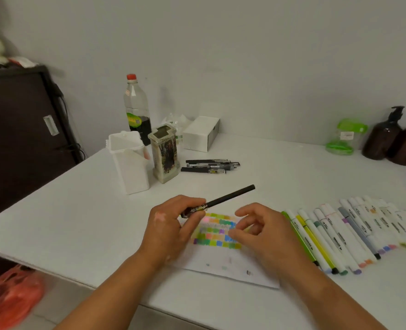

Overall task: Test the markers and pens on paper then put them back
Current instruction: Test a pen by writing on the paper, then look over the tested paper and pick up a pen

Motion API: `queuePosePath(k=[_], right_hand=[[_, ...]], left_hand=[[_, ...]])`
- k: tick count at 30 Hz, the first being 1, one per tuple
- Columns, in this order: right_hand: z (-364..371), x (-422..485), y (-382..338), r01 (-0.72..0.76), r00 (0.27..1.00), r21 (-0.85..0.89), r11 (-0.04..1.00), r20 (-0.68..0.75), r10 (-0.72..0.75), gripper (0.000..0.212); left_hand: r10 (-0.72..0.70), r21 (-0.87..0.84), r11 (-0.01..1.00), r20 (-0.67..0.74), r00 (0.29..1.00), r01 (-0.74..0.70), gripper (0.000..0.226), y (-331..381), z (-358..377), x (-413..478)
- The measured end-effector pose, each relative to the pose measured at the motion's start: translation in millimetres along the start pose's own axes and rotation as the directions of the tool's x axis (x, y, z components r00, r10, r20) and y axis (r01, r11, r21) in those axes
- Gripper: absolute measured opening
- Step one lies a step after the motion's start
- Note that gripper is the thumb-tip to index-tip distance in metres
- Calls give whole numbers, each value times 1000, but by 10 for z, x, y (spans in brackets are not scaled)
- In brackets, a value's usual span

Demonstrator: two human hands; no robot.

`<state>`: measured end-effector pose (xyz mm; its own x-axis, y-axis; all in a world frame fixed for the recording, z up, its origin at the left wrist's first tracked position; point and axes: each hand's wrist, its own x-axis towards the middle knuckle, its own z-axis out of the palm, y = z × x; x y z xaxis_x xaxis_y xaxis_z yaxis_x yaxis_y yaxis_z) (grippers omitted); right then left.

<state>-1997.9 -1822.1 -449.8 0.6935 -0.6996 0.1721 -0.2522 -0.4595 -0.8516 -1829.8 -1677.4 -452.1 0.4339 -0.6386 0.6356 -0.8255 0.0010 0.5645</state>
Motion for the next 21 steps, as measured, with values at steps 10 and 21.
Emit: queuePosePath(k=[10, 21], right_hand=[[552, -852, -521, 377, 880, -247, 893, 395, -263, 17], [1770, -1577, -175, 497, 605, -187, 847, 775, -184, 19]], left_hand=[[-486, 132, 860, -88, 870, 494, 22, -304, -1608, -1427], [-982, -249, -58, -159, -100, 967, 3, -1200, -1750, -4127]])
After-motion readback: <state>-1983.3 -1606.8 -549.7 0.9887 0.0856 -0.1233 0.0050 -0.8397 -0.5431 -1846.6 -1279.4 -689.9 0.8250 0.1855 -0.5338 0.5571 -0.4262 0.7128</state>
